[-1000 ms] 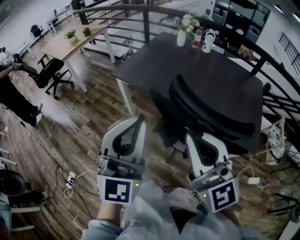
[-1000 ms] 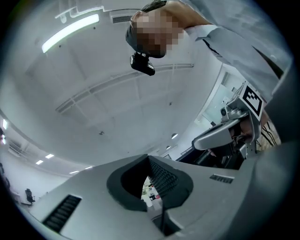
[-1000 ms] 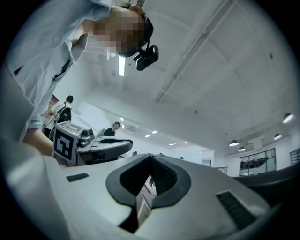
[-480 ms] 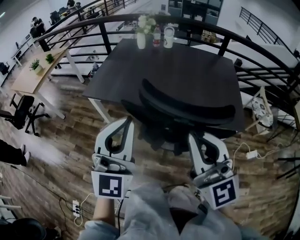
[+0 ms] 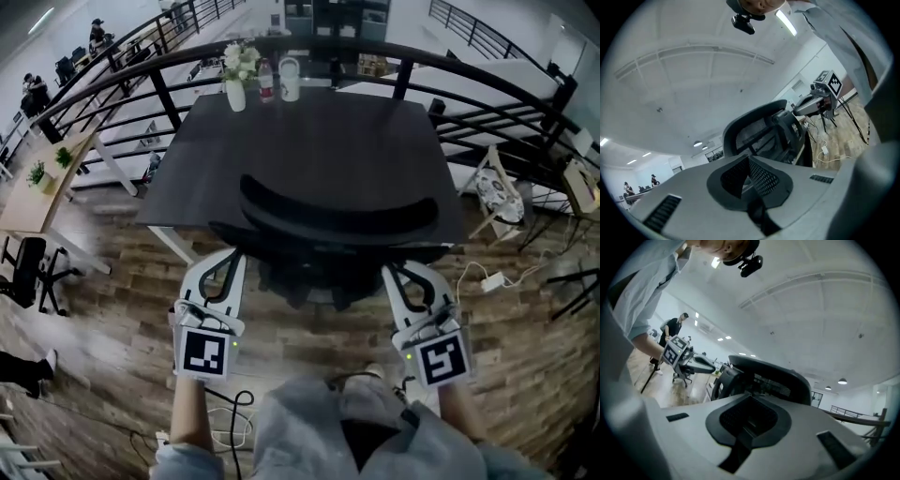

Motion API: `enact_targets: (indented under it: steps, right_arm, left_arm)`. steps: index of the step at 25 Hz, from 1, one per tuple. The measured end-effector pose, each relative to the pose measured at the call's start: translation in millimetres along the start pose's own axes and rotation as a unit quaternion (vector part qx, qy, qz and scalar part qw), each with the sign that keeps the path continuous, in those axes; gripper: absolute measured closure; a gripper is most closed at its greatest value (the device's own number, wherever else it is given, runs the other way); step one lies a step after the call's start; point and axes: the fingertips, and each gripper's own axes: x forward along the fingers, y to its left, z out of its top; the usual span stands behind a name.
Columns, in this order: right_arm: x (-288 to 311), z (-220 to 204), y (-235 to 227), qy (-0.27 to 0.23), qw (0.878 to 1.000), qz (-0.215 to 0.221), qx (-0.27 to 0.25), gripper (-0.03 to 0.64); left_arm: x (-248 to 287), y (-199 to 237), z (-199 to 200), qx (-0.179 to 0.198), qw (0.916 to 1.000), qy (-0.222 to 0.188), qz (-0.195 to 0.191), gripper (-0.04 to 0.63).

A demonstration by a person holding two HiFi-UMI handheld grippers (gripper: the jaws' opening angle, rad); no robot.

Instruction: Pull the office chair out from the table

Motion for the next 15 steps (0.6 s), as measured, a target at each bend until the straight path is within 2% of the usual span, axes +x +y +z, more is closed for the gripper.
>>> enact_targets:
  steps: [3,5,8,10,15]
  right_arm:
    - [-3,-27,-10,0.054,0.998,-0.009,-0.026,0.611]
    - [-6,-43,-15,0.085,0.995,-0.004,-0.054,0.548]
    - [-7,-69,-21,0.138,0.984,0.014,-0.107,0.480]
    - [-7,-85,-26,0.174,0.973,0.023,-0.152,0.451]
    - [-10,-116,-42,0.254,0.934,0.033,-0.248,0.433]
  left_arm:
    - [8,-10,-24,0.028,0.9979,0.044,-0.040,0.603]
    - [13,-17,-39,0.061,0.9936,0.070,-0.065,0.593]
    - [20,-22,-63,0.112,0.9828,0.111,-0.096,0.506]
    - [26,-23,-74,0.147,0.9727,0.136,-0.117,0.434]
    - [35,-25,-95,0.258,0.9333,0.191,-0.161,0.395]
